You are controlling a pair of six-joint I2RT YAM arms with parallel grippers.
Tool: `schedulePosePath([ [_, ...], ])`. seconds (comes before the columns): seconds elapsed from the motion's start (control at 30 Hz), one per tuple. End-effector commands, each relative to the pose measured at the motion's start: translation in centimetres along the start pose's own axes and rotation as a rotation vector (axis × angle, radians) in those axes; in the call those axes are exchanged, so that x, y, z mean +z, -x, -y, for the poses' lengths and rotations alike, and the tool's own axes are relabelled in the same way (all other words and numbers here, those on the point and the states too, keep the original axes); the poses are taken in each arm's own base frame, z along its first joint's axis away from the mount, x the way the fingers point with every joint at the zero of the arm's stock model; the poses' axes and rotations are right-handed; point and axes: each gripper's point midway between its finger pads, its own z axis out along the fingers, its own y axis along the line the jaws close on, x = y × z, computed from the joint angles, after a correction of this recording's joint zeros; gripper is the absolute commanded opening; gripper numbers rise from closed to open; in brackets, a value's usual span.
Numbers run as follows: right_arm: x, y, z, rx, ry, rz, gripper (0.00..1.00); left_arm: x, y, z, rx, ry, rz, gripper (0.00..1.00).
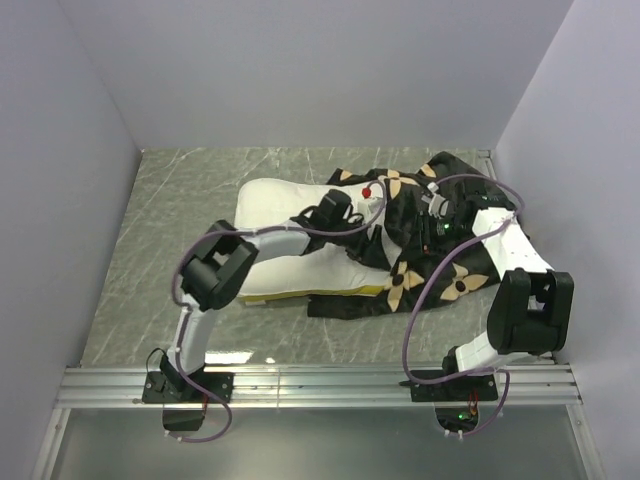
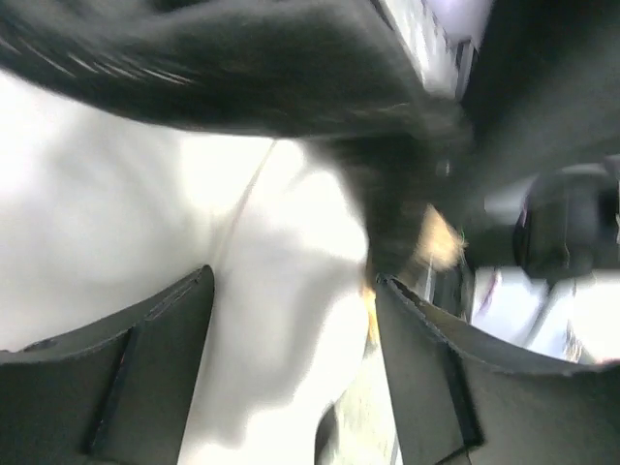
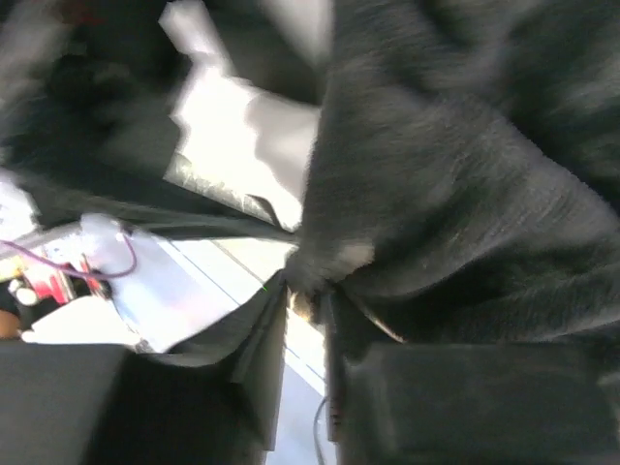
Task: Put the pillow into the pillowcase
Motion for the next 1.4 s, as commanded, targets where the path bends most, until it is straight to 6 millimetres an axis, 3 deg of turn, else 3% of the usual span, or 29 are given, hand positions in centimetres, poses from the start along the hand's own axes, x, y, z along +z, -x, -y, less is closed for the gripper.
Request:
schedulePosePath([
  [0.0, -1.1, 1.2, 1.0, -0.067, -0.084, 0.006, 0.34, -6.4, -1.9, 3.5, 0.184, -0.072, -0.163, 0.73],
  [0.03, -1.6, 1.9, 1.2, -0.085, -0.114, 0.019, 0.39, -8.4, -1.2, 4.6, 0.227, -0.076, -0.154, 0.74],
  [0.07, -2.6, 4.3, 1.2, -0.134, -0.167, 0.084, 0.5, -10.3, -0.3, 3.5, 0.263, -0.043, -0.133, 0.77],
  [0.13, -3.9, 7.5, 0.1, -0.169, -0.193, 0.184, 0.6, -12.8, 0.8, 3.1, 0.276, -0.001, -0.126, 0.79],
  [0.17, -3.4, 9.0, -0.2, -0.198, -0.201, 0.208, 0.6, -14.0, 2.6, 2.4, 0.322, 0.034, -0.1, 0.8],
  [0.23, -3.1, 11.4, -0.6, -0.242, -0.269, 0.236, 0.6, -15.0, 3.1, 0.3, 0.317, 0.126, -0.114, 0.8],
  [0.3, -0.4, 12.7, 0.1, -0.272, -0.348, 0.215, 0.58, -15.8, 4.6, -2.2, 0.306, 0.215, -0.065, 0.8],
  [0.33, 0.4, 13.3, 0.1, -0.285, -0.359, 0.209, 0.56, -15.9, 4.4, -4.4, 0.277, 0.281, -0.07, 0.79],
  [0.37, 2.3, 13.4, 1.3, -0.274, -0.377, 0.173, 0.54, -16.5, 4.7, -5.9, 0.26, 0.313, -0.064, 0.79],
  [0.43, 4.8, 12.8, 2.0, -0.292, -0.398, 0.111, 0.52, -16.8, 3.2, -9.1, 0.206, 0.372, -0.102, 0.78],
  [0.47, 6.8, 12.0, 3.3, -0.281, -0.407, 0.05, 0.52, -17.5, 2.7, -10.7, 0.18, 0.41, -0.108, 0.78],
  [0.53, 9.4, 10.3, 3.5, -0.293, -0.393, -0.03, 0.5, -18.1, 0.9, -12.8, 0.147, 0.438, -0.145, 0.77],
  [0.57, 10.9, 9.2, 3.9, -0.288, -0.382, -0.077, 0.5, -19.0, -1.3, -14.2, 0.102, 0.461, -0.169, 0.77],
  [0.63, 13.3, 6.9, 3.0, -0.29, -0.33, -0.145, 0.5, -20.1, -3.0, -14.6, 0.07, 0.466, -0.175, 0.76],
  [0.67, 14.2, 5.8, 2.5, -0.284, -0.299, -0.177, 0.5, -21.2, -5.4, -15.0, 0.015, 0.47, -0.199, 0.76],
  [0.7, 14.8, 4.9, 1.9, -0.28, -0.274, -0.198, 0.5, -21.9, -5.7, -14.0, 0.012, 0.449, -0.188, 0.76],
  [0.73, 15.9, 2.6, 0.4, -0.296, -0.225, -0.25, 0.49, -22.6, -8.1, -13.6, -0.006, 0.434, -0.222, 0.76],
  [0.83, 16.5, -1.2, -2.4, -0.297, -0.141, -0.307, 0.49, -25.2, -10.5, -11.0, 0.029, 0.392, -0.253, 0.76],
  [0.87, 16.2, -2.1, -4.7, -0.335, -0.092, -0.309, 0.49, -26.1, -11.0, -10.1, 0.027, 0.383, -0.267, 0.77],
  [0.93, 15.3, -2.9, -6.7, -0.355, -0.039, -0.305, 0.5, -27.2, -9.4, -8.5, 0.126, 0.366, -0.239, 0.8],
  [1.0, 13.5, -2.3, -9.4, -0.383, 0.035, -0.276, 0.52, -28.2, -8.1, -7.2, 0.151, 0.352, -0.224, 0.81],
  [1.07, 11.3, 0.3, -11.6, -0.413, 0.047, -0.227, 0.55, -28.8, -4.9, -6.4, 0.213, 0.344, -0.185, 0.81],
  [1.1, 9.5, 3.8, -13.1, -0.434, 0.063, -0.134, 0.6, -28.9, -4.1, -6.2, 0.22, 0.342, -0.178, 0.82],
  [1.17, 8.0, 7.7, -13.6, -0.437, 0.028, -0.031, 0.69, -29.6, -1.4, -6.4, 0.262, 0.385, -0.133, 0.82],
  [1.2, 6.1, 11.7, -14.0, -0.471, -0.036, 0.089, 0.94, -29.8, -0.5, -6.6, 0.276, 0.4, -0.115, 0.82],
  [1.27, 6.6, 15.1, -12.5, -0.466, -0.148, 0.142, 0.95, -30.3, 1.2, -7.6, 0.309, 0.458, -0.082, 0.82],
  [1.3, 5.6, 17.8, -13.3, -0.491, -0.197, 0.22, 0.95, -30.3, 1.5, -8.1, 0.317, 0.47, -0.078, 0.82],
  [1.33, 5.8, 18.9, -12.2, -0.481, -0.26, 0.228, 0.94, -30.5, 2.2, -8.4, 0.33, 0.488, -0.063, 0.83],
  [1.37, 7.7, 19.8, -10.4, -0.457, -0.303, 0.203, 0.94, -30.5, 2.2, -9.1, 0.324, 0.504, -0.07, 0.83],
])
